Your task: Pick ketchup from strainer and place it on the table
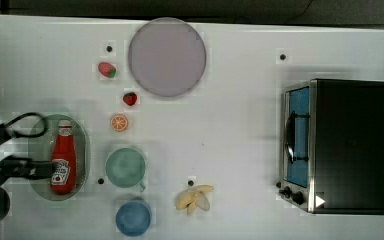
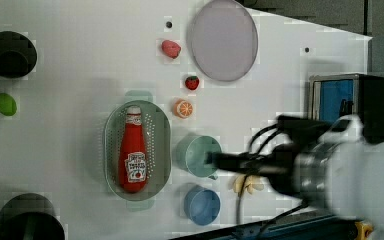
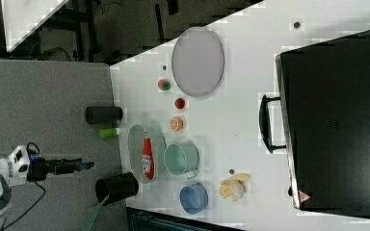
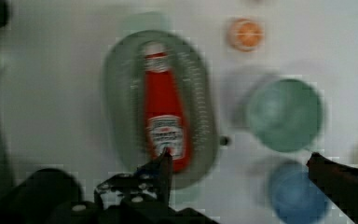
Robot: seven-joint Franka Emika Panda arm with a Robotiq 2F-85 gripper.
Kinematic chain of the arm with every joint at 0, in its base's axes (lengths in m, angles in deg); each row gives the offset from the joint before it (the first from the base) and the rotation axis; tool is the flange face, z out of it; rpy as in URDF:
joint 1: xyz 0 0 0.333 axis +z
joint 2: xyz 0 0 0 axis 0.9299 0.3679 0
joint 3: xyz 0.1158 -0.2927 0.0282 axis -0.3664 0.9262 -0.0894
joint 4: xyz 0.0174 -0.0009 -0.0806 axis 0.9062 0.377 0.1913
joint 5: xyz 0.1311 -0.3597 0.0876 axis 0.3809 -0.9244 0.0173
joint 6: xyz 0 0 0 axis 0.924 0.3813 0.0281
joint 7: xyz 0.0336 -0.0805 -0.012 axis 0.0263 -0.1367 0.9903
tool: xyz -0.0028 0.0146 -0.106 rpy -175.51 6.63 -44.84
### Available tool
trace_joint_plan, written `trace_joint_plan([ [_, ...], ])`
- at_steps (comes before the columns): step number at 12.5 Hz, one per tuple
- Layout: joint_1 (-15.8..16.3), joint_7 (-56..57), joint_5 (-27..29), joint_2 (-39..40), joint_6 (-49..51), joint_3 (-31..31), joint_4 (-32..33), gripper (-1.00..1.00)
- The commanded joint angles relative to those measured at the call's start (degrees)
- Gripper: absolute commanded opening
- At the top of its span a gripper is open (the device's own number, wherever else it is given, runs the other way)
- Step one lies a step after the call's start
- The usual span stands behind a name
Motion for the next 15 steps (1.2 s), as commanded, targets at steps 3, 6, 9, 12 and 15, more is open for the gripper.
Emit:
trace_joint_plan([
  [3, -0.7, -2.6, -1.6, 5.2, -17.5, -4.0, 10.3, 1.00],
  [6, -0.3, -4.9, -6.4, 8.4, -28.1, -4.0, 17.6, 1.00],
  [9, 0.5, -7.5, -9.8, 13.4, -36.7, -4.0, 21.7, 1.00],
  [12, 0.8, -11.1, -12.4, 19.8, -41.0, -3.7, 22.0, 1.00],
  [15, 1.0, -14.8, -18.7, 25.1, -42.5, -2.6, 21.5, 1.00],
])
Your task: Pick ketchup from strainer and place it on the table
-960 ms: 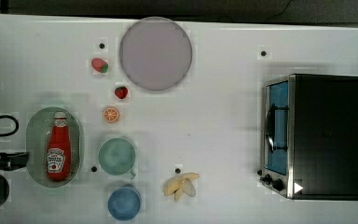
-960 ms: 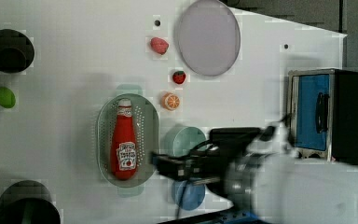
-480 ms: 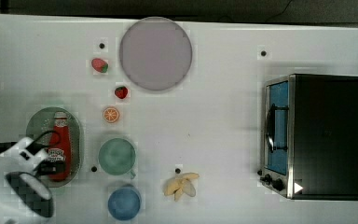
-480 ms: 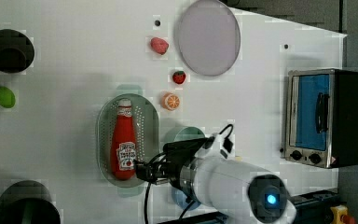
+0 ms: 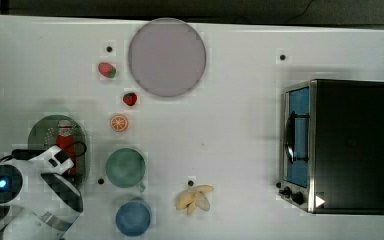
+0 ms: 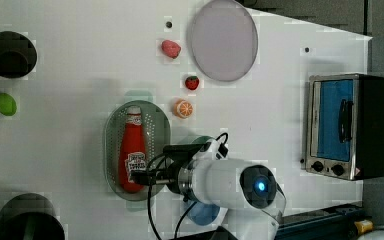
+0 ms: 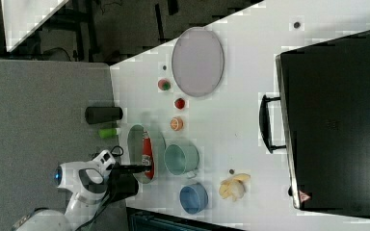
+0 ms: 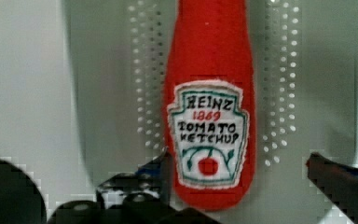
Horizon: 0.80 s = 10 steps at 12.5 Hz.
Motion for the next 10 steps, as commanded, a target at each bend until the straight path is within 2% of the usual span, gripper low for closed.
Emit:
trace_joint_plan([
  [1, 0.5, -7.3, -5.1, 2.5, -2.6, 0.5, -1.9, 1.00],
  [6, 3.8, -11.6, -12.0, 8.9, -4.0, 4.9, -5.1, 1.00],
  [7, 4.7, -12.3, -12.5, 9.9, -4.0, 5.6, -6.0, 0.91],
  [10, 6.3, -12.3, -12.5, 11.1, -4.1, 6.9, -7.0, 0.21],
])
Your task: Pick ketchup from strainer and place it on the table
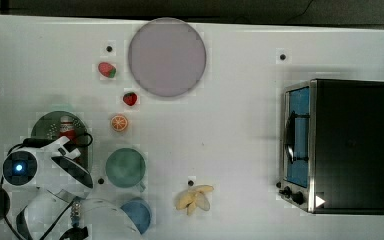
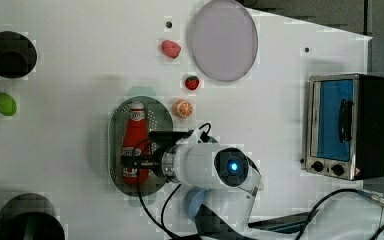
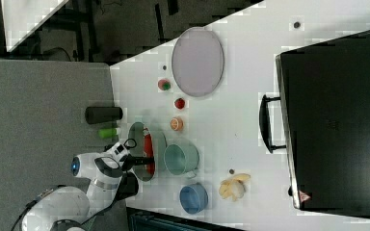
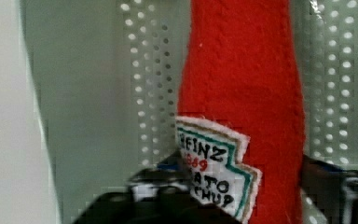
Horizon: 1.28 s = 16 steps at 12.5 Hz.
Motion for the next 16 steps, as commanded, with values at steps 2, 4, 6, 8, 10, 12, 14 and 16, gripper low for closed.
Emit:
trace_joint_plan([
  [2, 1.3, -4.2, -0.1, -2.0, 0.7, -0.1, -0.6, 0.21],
  [4, 0.0, -4.2, 0.8, -5.1, 1.0, -2.2, 0.0, 0.21],
  [6, -2.5, -4.2, 4.7, -9.7, 1.9, -5.8, 0.5, 0.21],
  [8, -5.6, -4.2, 11.3, -14.8, 3.6, -9.4, 0.0, 0.21],
  [10, -8.5, -3.3, 17.4, -19.7, 8.0, -12.2, -1.3, 0.21],
  [12, -10.7, -0.1, 22.6, -23.6, 15.2, -13.2, -3.8, 0.21],
  [14, -12.9, 7.1, 27.6, -26.4, 23.4, -12.9, -7.1, 0.21],
  [16, -15.6, 13.5, 30.2, -27.9, 30.5, -11.5, -10.7, 0.21],
])
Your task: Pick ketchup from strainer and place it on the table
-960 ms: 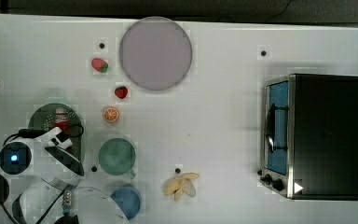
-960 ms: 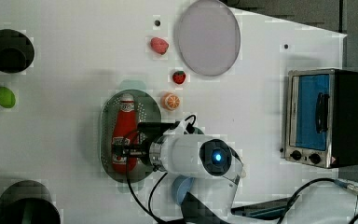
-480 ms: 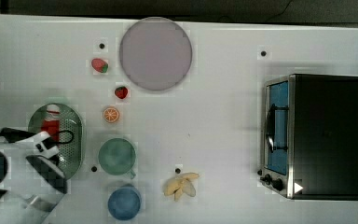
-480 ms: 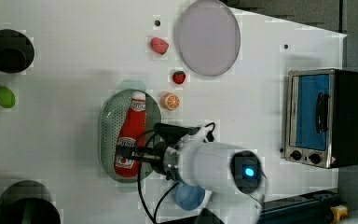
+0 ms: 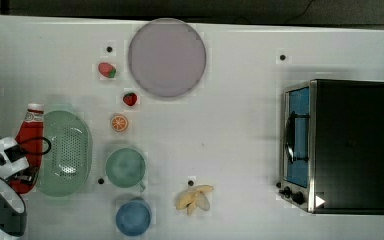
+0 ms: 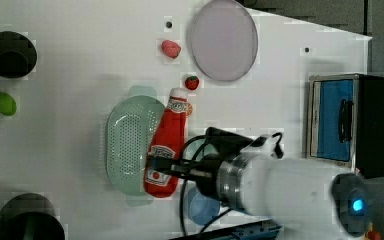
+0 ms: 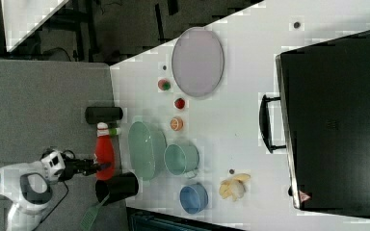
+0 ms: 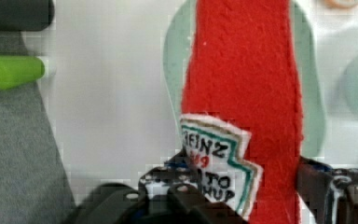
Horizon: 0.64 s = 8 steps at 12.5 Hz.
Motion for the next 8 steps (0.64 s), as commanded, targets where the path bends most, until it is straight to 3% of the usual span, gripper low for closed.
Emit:
trace_joint_plan([
  [1, -6.6, 10.7, 1.6, 0.4, 7.1, 3.6, -5.6, 0.21],
  [8, -13.1, 19.3, 1.4, -1.1, 9.5, 17.7, -9.7, 0.21],
])
